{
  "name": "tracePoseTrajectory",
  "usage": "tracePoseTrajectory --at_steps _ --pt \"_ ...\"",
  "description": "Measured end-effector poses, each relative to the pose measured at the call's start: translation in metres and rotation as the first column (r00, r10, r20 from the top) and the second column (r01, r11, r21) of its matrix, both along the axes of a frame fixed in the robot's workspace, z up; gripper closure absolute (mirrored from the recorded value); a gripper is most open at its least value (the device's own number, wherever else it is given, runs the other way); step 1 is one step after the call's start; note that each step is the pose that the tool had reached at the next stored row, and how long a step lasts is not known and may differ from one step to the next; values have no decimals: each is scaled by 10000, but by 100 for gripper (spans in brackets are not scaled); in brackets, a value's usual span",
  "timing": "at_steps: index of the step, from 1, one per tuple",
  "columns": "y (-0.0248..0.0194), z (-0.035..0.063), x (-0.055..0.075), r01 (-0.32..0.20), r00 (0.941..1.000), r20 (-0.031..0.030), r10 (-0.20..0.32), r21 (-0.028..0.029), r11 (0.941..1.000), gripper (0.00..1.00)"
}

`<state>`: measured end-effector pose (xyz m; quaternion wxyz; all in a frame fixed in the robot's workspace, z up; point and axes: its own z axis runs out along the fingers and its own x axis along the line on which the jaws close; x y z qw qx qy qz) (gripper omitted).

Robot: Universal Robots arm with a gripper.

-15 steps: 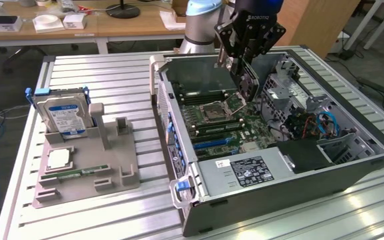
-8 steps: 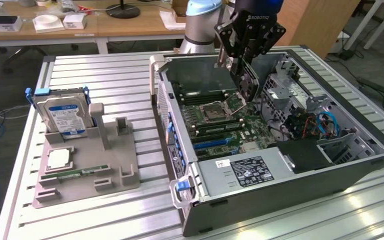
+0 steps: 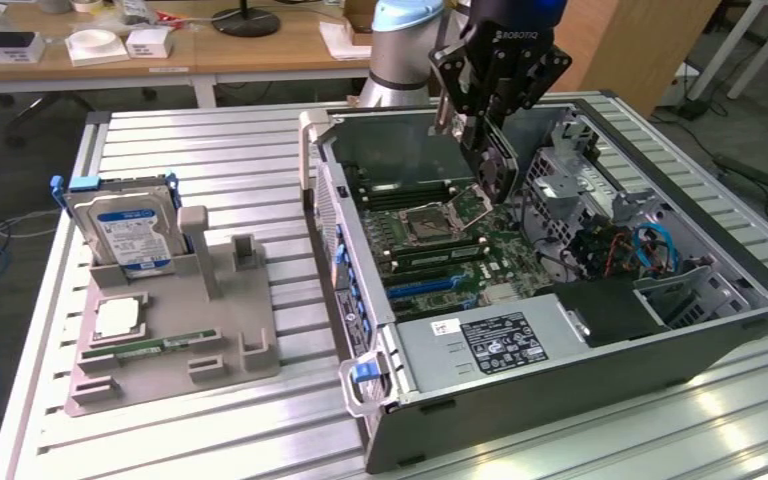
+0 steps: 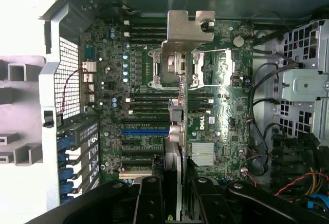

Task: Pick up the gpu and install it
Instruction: 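Insert the gpu into the slot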

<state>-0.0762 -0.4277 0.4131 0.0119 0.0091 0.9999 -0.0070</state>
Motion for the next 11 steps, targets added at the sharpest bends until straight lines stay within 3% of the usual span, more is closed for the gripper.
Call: tracePoseTrajectory --at_steps 11 --pt "-1 0 -1 -1097 9940 0 1097 0 9940 74"
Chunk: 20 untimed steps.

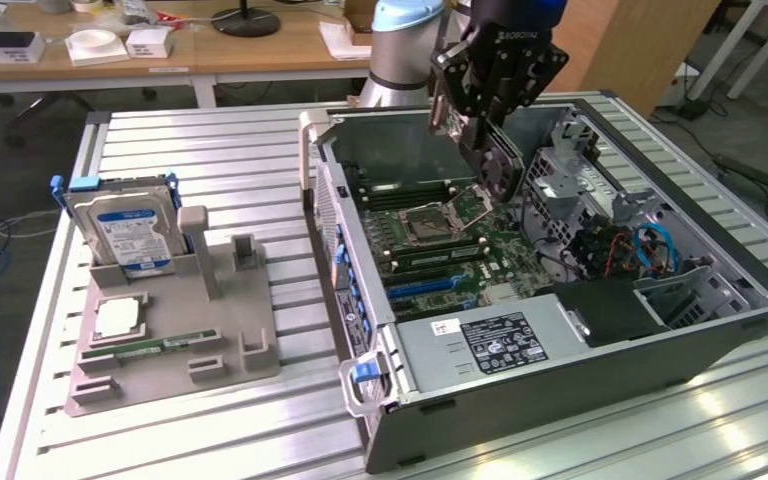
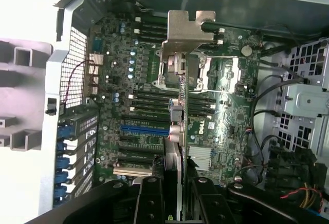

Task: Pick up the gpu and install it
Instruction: 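Insert the gpu into the slot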

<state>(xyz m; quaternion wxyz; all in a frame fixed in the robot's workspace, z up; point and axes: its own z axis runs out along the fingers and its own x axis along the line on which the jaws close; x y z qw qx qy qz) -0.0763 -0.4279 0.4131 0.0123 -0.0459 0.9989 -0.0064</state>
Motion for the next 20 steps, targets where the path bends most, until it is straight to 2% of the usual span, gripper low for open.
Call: tracePoseTrajectory --at_steps 11,20 --pt "-5 0 -2 -771 9970 0 771 0 9970 74" --pt "-6 0 -2 -1358 9907 0 1358 0 9907 74"
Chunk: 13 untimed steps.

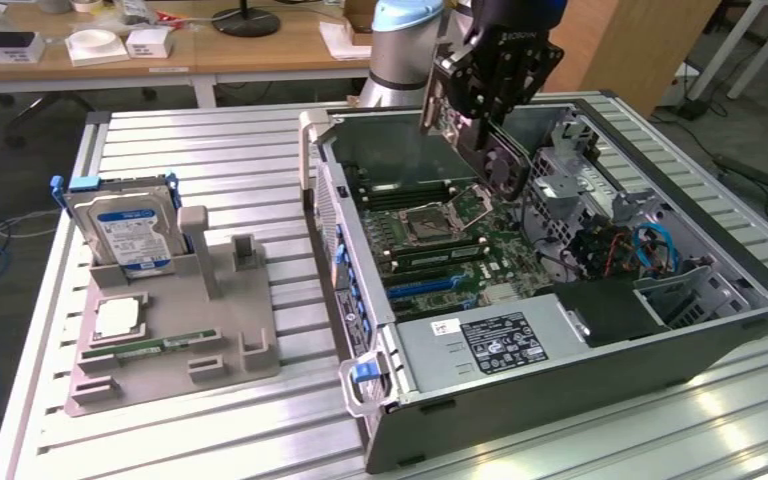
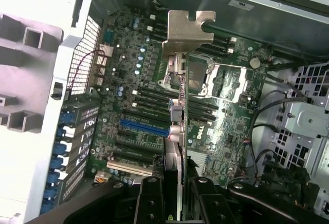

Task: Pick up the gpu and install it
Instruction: 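Insert the gpu into the slot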

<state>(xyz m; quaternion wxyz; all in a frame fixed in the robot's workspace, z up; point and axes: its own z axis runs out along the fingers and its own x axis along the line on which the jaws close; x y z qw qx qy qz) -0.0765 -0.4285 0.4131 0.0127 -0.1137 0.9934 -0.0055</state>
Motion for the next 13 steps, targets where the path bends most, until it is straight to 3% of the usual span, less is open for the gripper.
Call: tracePoseTrajectory --at_steps 13 --pt "-2 0 0 -859 9963 0 859 0 9963 74"
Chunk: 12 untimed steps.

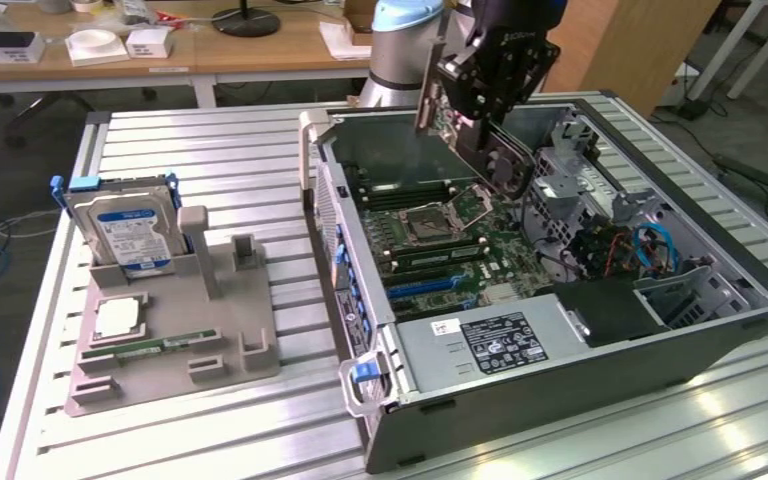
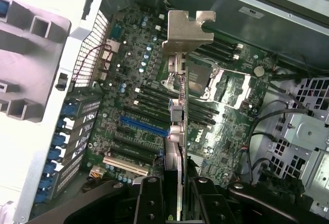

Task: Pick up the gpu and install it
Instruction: 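Insert the gpu into the slot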

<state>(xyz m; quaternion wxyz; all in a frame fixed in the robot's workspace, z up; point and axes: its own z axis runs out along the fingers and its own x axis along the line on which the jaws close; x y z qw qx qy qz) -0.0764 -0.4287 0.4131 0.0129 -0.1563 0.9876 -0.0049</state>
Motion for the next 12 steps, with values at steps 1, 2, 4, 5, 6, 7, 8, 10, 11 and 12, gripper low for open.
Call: tracePoseTrajectory --at_steps 1,2,4,5,6,7,8,10,11,12 --pt "0 0 0 -60 10000 0 60 0 10000 74" --pt "0 0 0 -124 9999 0 124 0 9999 74" --pt "0 0 0 -255 9997 0 255 0 9997 74" --pt "-1 0 0 -322 9995 0 322 0 9995 74" --pt "0 0 0 -393 9992 0 393 -1 9992 74" --pt "0 0 0 -460 9989 0 460 0 9989 74" --pt "-1 0 0 -526 9986 0 526 0 9986 74" --pt "-1 0 0 -662 9978 0 662 -1 9978 74" --pt "-1 0 0 -732 9973 0 732 0 9973 74" --pt "-1 0 0 -805 9968 0 805 0 9968 74"
